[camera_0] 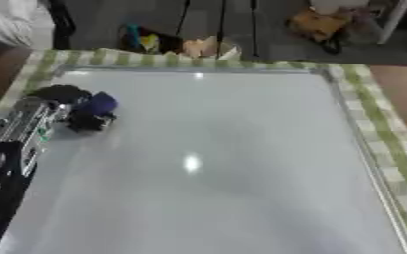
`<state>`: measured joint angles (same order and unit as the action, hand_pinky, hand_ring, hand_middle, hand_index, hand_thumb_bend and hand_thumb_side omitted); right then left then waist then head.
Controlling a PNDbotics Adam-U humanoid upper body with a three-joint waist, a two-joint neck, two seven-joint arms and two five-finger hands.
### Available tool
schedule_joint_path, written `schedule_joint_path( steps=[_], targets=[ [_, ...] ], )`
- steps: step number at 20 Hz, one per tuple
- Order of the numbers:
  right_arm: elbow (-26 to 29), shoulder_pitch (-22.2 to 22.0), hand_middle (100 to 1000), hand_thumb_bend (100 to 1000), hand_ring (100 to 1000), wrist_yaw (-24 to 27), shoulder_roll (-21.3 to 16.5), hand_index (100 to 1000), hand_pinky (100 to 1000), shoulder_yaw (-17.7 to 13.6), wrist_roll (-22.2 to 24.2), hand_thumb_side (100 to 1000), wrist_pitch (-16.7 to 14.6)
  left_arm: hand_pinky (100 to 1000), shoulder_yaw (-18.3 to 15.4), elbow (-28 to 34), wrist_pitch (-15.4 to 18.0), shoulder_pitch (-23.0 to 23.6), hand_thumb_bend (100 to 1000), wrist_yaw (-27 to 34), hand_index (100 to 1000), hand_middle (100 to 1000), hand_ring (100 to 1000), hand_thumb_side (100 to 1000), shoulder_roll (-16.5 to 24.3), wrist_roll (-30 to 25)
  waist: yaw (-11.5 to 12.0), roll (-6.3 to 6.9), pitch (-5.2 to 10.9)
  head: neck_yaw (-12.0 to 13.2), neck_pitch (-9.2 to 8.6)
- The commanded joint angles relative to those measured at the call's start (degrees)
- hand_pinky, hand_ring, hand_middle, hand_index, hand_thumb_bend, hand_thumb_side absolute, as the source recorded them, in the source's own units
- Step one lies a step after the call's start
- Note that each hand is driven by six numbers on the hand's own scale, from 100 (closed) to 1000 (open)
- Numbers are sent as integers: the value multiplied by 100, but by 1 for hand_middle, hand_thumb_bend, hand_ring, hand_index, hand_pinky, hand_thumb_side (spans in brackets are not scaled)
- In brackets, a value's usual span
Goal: Wipe the whiteboard clean with a brush.
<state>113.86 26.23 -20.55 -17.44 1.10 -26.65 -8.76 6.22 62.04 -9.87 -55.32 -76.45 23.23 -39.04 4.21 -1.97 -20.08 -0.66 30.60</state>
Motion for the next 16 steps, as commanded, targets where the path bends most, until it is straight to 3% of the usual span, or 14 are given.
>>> schedule_joint_path(
  steps=[1, 16],
  targets=[
    [74, 49, 654, 100, 922, 46, -66, 855, 846, -24, -6, 1000, -3, 540, -38, 19, 16, -17, 277, 97, 968, 848, 799, 917, 18, -32, -8, -9, 94, 3, -62],
    [74, 35, 654, 100, 923, 55, -68, 856, 847, -12, 6, 1000, -2, 534, -112, 177, -30, -41, 236, 91, 943, 812, 791, 906, 77, 15, 13, 1, 114, 4, -67]
  ],
)
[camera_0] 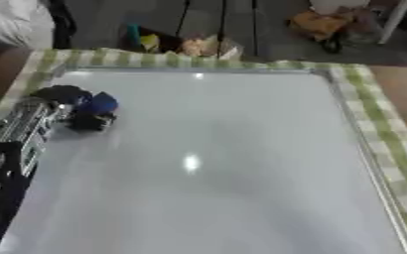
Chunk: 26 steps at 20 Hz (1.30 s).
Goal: Wipe the whiteboard clean with a brush.
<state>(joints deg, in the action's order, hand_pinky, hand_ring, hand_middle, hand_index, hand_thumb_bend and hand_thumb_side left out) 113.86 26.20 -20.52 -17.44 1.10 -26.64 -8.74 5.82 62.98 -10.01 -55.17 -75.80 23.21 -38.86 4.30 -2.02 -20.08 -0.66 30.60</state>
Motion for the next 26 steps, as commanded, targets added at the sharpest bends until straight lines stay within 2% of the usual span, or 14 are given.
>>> schedule_joint_path(
  steps=[1, 8, 13, 20, 26],
  targets=[
    [74, 38, 654, 100, 923, 53, -67, 856, 847, -13, 6, 1000, -5, 533, -75, 79, -16, -55, 237, 31, 942, 809, 790, 906, 78, -7, 6, 6, 114, 7, -69],
    [74, 34, 654, 100, 923, 56, -65, 856, 847, -14, 7, 1000, -6, 528, -99, 67, -10, -56, 231, 74, 944, 822, 791, 908, 72, -4, 3, 3, 113, 11, -84],
    [74, 41, 654, 100, 924, 57, -58, 856, 847, -13, 7, 1000, -13, 525, -106, 25, -9, -55, 233, 70, 932, 789, 781, 899, 67, -17, 3, 4, 105, 19, -94],
    [74, 51, 654, 100, 924, 58, -58, 857, 848, -12, 2, 1000, -13, 460, -122, -24, -11, -48, 203, 69, 842, 648, 699, 883, 50, 82, 5, 4, 98, 19, -95],
    [74, 57, 655, 100, 924, 58, -56, 857, 848, -15, -4, 1000, -19, 413, -136, -70, -29, -46, 158, 63, 771, 562, 641, 855, 39, 198, 1, 2, 94, 20, -103]
  ],
)
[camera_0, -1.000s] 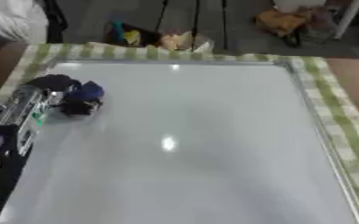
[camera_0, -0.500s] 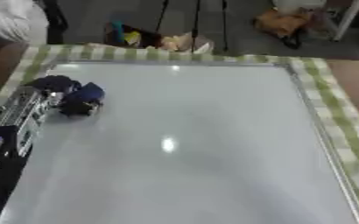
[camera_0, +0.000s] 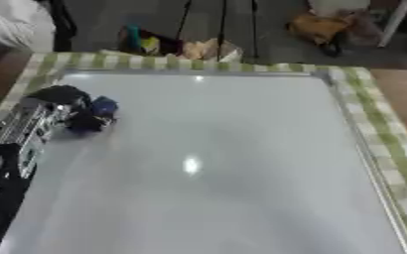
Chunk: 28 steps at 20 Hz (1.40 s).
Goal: Wipe the whiteboard clean with a brush.
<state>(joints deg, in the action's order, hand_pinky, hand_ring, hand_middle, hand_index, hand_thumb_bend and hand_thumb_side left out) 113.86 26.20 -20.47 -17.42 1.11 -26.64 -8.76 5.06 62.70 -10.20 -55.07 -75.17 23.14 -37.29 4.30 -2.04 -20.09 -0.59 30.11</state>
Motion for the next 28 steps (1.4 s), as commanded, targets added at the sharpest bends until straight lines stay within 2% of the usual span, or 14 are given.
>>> schedule_joint_path(
  steps=[1, 9, 15, 21, 28],
  targets=[
    [74, 57, 655, 100, 924, 54, -59, 857, 848, -13, -3, 1000, -18, 408, -62, -50, -15, -54, 155, -2, 767, 557, 635, 853, 42, 63, 2, 3, 95, 12, -54],
    [74, 62, 655, 100, 924, 55, -55, 857, 848, -18, -5, 1000, -21, 352, -71, -110, -15, -57, 116, 40, 726, 512, 574, 782, 13, 156, -3, -3, 106, 14, -64],
    [74, 60, 655, 100, 924, 55, -50, 857, 848, -20, -9, 1000, -14, 293, -66, -74, -35, -58, 100, 126, 697, 479, 511, 761, -10, 257, -5, -6, 106, 17, -67],
    [74, 56, 655, 100, 925, 54, -46, 857, 848, -25, -20, 1000, -14, 250, 2, 14, 8, -36, 100, 284, 668, 449, 463, 767, -47, 319, -5, -4, 101, 15, -64],
    [74, 60, 656, 100, 924, 56, -49, 857, 848, -32, -51, 1000, -15, 254, 179, 180, 176, -12, 100, 344, 663, 444, 461, 774, -71, 225, -11, 3, 105, 18, -52]
  ],
)
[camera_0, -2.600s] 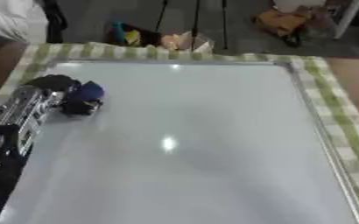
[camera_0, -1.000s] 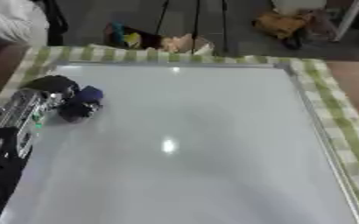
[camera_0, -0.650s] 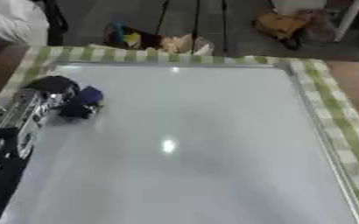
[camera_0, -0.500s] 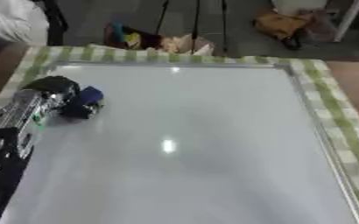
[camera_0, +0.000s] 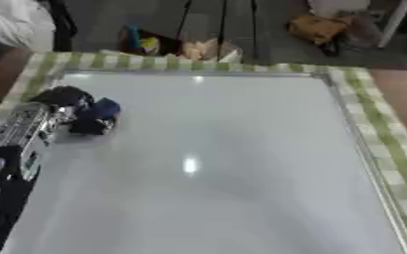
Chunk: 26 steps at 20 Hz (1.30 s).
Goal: Wipe the whiteboard clean with a brush.
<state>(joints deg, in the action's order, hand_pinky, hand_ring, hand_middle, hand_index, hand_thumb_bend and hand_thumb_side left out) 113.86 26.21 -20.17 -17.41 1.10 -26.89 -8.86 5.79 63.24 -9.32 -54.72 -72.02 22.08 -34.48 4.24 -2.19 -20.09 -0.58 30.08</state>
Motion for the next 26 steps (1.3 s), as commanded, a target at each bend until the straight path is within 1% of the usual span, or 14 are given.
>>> schedule_joint_path(
  steps=[1, 9, 12, 18, 19, 26],
  targets=[
    [74, 61, 656, 100, 924, 25, -52, 857, 848, -31, -27, 1000, -8, 257, 144, 139, 125, -43, 100, 9, 664, 444, 462, 772, 42, -92, -4, 20, 108, 18, -46],
    [74, 62, 655, 100, 924, 31, -55, 858, 848, -27, -39, 1000, -16, 279, 444, 185, 432, -3, 102, -278, 668, 449, 469, 756, 68, -241, -3, 34, 112, 24, -46],
    [74, 61, 655, 100, 924, 33, -52, 858, 848, -24, -37, 1000, -16, 277, 496, 146, 479, 1, 105, -454, 663, 443, 465, 750, 39, -192, -10, 33, 105, 26, -54],
    [74, 69, 655, 100, 924, 37, -53, 858, 848, -19, -36, 1000, -21, 271, 476, -110, 401, -15, 100, -852, 645, 432, 459, 725, -18, 49, -24, 31, 93, 37, -53],
    [74, 70, 655, 100, 924, 37, -55, 858, 847, -19, -36, 1000, -20, 271, 459, -155, 379, -16, 100, -888, 645, 432, 459, 735, -25, 86, -24, 31, 93, 35, -51],
    [74, 76, 655, 100, 924, 34, -64, 858, 847, -20, -34, 1000, -21, 258, 236, -347, 146, -50, 100, -891, 638, 423, 451, 746, -10, 214, -19, 28, 95, 36, -55]
  ],
)
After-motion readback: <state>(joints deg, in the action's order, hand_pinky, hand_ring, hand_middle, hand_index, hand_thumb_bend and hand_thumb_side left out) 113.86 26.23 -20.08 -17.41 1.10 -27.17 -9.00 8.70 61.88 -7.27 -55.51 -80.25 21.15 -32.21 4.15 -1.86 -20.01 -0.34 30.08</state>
